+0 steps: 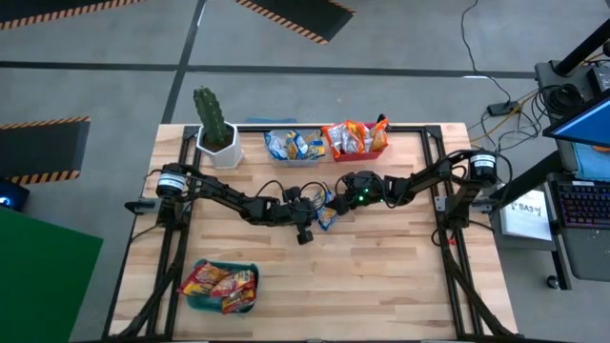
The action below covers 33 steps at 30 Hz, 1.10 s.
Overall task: Sort Maruchan noodles
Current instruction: Put the blue noodle pack into the white bin
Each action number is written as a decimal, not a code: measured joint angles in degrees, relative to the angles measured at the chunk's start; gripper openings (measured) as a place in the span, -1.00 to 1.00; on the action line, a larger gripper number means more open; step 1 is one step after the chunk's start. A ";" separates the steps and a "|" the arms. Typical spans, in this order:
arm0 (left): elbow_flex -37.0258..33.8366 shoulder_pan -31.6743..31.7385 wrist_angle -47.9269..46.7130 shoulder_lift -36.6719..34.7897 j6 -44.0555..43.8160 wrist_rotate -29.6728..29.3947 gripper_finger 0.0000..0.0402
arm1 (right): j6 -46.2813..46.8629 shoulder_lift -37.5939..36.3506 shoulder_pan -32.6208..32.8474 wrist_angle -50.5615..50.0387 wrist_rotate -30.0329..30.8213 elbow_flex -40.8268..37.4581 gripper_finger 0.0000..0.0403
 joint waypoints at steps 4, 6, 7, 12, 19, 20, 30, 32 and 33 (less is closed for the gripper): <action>0.00 0.00 0.03 0.00 0.00 0.00 -0.70 | -0.32 0.00 0.00 0.04 0.04 0.00 -0.35; 0.00 -0.02 0.10 0.00 0.00 0.00 -0.70 | -0.74 -0.03 -0.02 0.04 0.02 0.00 -0.50; 0.00 -0.04 0.12 0.00 0.00 0.00 -0.70 | -0.82 -0.05 -0.02 0.05 0.00 0.00 -0.57; -0.09 -0.40 -0.16 -0.75 0.27 0.05 -0.70 | -2.63 -0.57 -0.04 -0.01 -0.08 0.00 -0.83; -0.11 -1.62 -6.96 -7.59 2.42 0.20 -0.70 | -6.55 -3.86 0.89 -0.07 0.06 -0.07 -0.88; -0.11 -1.81 -8.73 -8.94 2.59 0.17 -0.70 | -7.07 -4.48 1.12 -0.01 0.27 -0.07 -0.88; -0.70 -6.65 -16.33 -26.90 10.23 -1.37 -0.70 | -14.46 -11.96 4.78 -0.08 8.83 0.68 -0.88; -0.86 -8.00 -16.42 -30.69 13.16 -1.55 -0.70 | -16.26 -13.23 5.89 -0.02 11.06 1.50 -0.88; -0.93 -8.64 -16.27 -32.41 14.49 -1.56 -0.70 | -17.15 -13.85 6.22 -0.01 11.89 2.14 -0.88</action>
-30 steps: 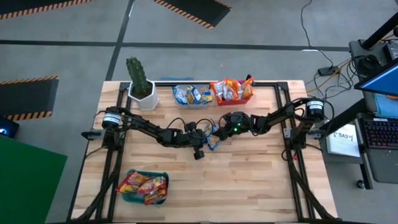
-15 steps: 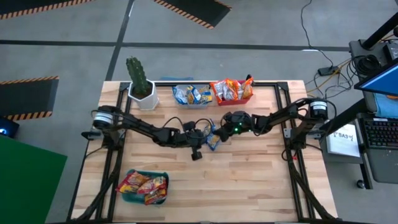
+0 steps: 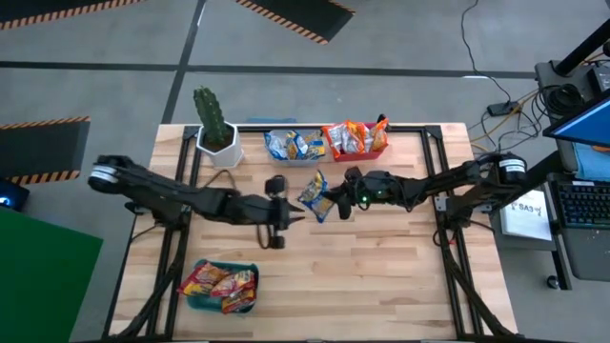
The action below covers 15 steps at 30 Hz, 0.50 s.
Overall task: Sort Maruchan noodles
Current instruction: Put the blue noodle pack into the white bin
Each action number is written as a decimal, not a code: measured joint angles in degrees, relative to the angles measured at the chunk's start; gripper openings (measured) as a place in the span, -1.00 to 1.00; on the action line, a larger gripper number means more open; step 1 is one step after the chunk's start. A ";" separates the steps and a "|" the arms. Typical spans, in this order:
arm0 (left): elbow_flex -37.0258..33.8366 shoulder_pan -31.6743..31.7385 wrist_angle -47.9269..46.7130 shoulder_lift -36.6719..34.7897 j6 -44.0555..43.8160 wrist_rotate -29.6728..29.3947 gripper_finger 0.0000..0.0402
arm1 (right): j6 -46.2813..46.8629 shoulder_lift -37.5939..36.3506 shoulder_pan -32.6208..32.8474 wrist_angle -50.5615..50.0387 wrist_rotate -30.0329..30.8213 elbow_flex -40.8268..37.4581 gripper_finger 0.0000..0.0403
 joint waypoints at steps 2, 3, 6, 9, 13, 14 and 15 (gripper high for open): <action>-0.41 -1.45 -0.10 -3.64 2.40 -0.04 -0.70 | -1.15 -0.59 0.68 -0.17 1.53 1.31 -0.89; -0.56 -2.03 0.16 -5.41 3.37 -0.12 -0.70 | -1.62 -0.85 0.84 -0.12 1.68 2.11 -0.89; -1.90 -3.95 0.27 -10.46 5.58 -0.78 -0.70 | -2.15 -1.12 0.84 -0.66 1.73 4.55 -0.89; -4.42 -5.35 0.57 -15.27 6.77 -2.93 -0.70 | -2.53 -0.76 0.73 -1.83 2.61 7.44 -0.89; -8.51 -5.85 2.70 -20.48 6.41 -9.07 -0.70 | -4.97 -0.33 0.44 -7.38 7.47 12.41 -0.89; -9.38 -5.84 2.84 -21.45 6.34 -10.26 -0.70 | -5.86 -0.27 0.34 -9.21 9.25 13.80 -0.89; -10.13 -5.81 3.02 -22.49 6.25 -11.23 -0.70 | -6.40 -0.27 0.11 -11.32 10.98 15.22 -0.89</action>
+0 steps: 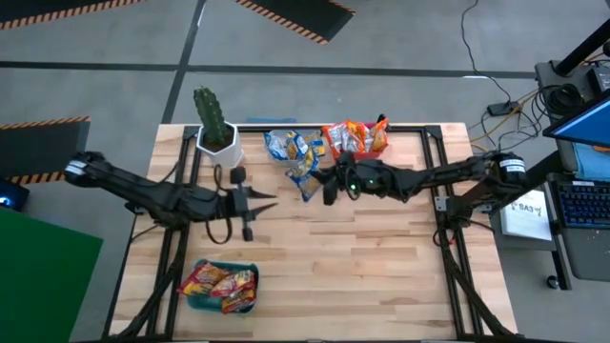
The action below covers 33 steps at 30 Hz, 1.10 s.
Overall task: Sort Maruchan noodles
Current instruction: Put the blue noodle pack into the white bin
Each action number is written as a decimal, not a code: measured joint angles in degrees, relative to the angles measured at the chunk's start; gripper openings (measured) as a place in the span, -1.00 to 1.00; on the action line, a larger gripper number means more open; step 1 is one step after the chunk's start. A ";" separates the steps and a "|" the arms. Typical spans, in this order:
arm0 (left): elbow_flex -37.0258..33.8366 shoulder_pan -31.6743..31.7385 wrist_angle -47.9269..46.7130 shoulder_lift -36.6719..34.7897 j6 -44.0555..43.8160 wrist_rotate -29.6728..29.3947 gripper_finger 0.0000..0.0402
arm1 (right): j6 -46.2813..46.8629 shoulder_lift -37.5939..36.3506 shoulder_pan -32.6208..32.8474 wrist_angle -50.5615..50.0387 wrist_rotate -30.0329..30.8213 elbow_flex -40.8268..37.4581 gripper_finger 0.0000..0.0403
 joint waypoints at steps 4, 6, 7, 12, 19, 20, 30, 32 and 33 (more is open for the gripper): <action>-2.36 0.00 0.58 -3.31 -0.29 -2.78 -0.70 | -4.13 1.20 -0.70 -7.99 5.89 6.82 -0.89; -2.90 0.00 0.53 -4.59 -0.33 -3.53 -0.70 | -5.76 2.65 -1.21 -11.16 7.93 10.44 -0.89; -3.03 0.00 0.52 -5.12 -0.33 -3.77 -0.70 | -6.37 3.63 -1.45 -12.25 8.60 12.29 -0.89; -3.21 -0.01 0.09 -7.26 -0.35 -3.82 -0.70 | -9.59 10.11 -3.33 -17.96 9.32 21.86 -0.89; -3.64 -0.37 -1.46 -10.40 -2.10 -3.80 -0.70 | -13.23 20.68 -6.26 -27.50 11.43 36.20 -0.89; -3.83 -0.39 -1.43 -10.94 -2.31 -3.80 -0.70 | -13.64 22.07 -6.63 -28.59 11.89 37.99 -0.89; -7.31 -0.39 -1.38 -16.87 -2.86 -3.77 -0.70 | -18.96 34.15 -9.88 -35.43 15.56 51.51 -0.89; -7.67 -0.39 -1.41 -17.55 -2.94 -3.77 -0.70 | -20.60 36.32 -10.15 -37.01 16.11 53.52 -0.89; -7.87 -0.39 -1.40 -17.88 -2.93 -3.76 -0.70 | -21.17 37.31 -10.25 -37.40 16.29 54.53 -0.89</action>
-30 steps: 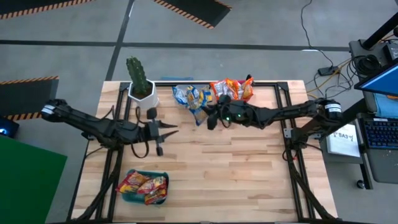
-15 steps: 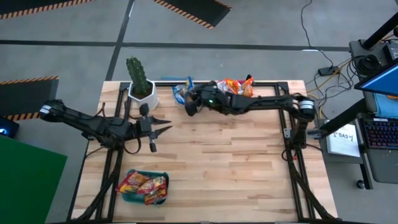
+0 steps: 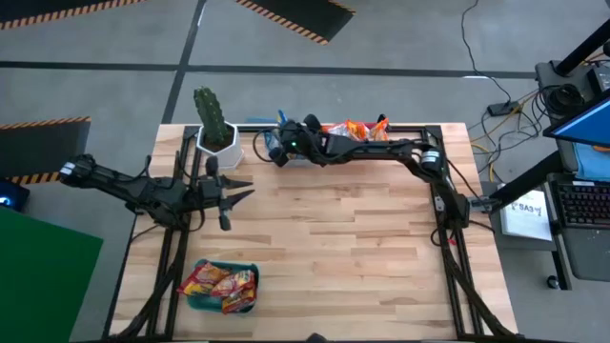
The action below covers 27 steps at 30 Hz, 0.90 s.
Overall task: Sort Maruchan noodles
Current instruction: Put the blue noodle pack into the white bin
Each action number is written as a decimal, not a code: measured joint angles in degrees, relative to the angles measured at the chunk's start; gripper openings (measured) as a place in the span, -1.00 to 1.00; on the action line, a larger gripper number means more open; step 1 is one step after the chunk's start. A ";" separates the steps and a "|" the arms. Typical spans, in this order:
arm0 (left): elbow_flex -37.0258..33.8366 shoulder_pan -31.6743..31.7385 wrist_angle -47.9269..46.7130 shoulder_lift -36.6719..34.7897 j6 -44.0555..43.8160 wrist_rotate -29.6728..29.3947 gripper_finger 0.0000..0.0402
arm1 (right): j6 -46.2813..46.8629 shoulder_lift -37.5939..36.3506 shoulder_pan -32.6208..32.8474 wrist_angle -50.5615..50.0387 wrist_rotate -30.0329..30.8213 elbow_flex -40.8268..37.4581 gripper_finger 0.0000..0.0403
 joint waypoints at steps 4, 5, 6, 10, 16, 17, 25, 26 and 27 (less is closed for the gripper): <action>-0.39 0.00 -0.04 -0.45 0.00 0.01 -0.70 | -1.58 3.59 0.06 -3.13 0.13 3.86 -0.89; -0.48 0.00 -0.06 -0.45 0.00 -0.01 -0.70 | -1.61 4.58 0.06 -4.27 0.12 5.11 -0.89; -0.56 0.00 -0.02 -0.41 0.00 0.01 -0.70 | -1.68 5.54 0.08 -5.76 0.12 6.44 -0.89; -0.59 0.00 -0.04 -0.06 0.45 0.01 -0.70 | -3.17 9.62 0.08 -9.91 0.18 11.12 -0.89; -0.59 0.00 0.00 0.14 0.52 0.03 -0.70 | -3.97 14.41 0.25 -11.72 0.75 15.00 -0.89; -0.59 0.00 -0.04 0.18 0.55 0.03 -0.70 | -3.78 14.95 0.27 -12.03 0.80 15.23 -0.89; -0.59 0.00 -0.02 0.22 0.59 0.03 -0.70 | -3.00 17.07 0.25 -12.96 0.95 15.31 -0.89; -0.59 0.00 -0.02 0.25 0.60 0.03 -0.70 | -3.00 17.13 0.25 -13.00 0.95 15.29 -0.89; -0.59 0.00 -0.02 0.25 0.59 0.03 -0.70 | -3.00 17.14 0.26 -13.04 0.91 15.27 -0.89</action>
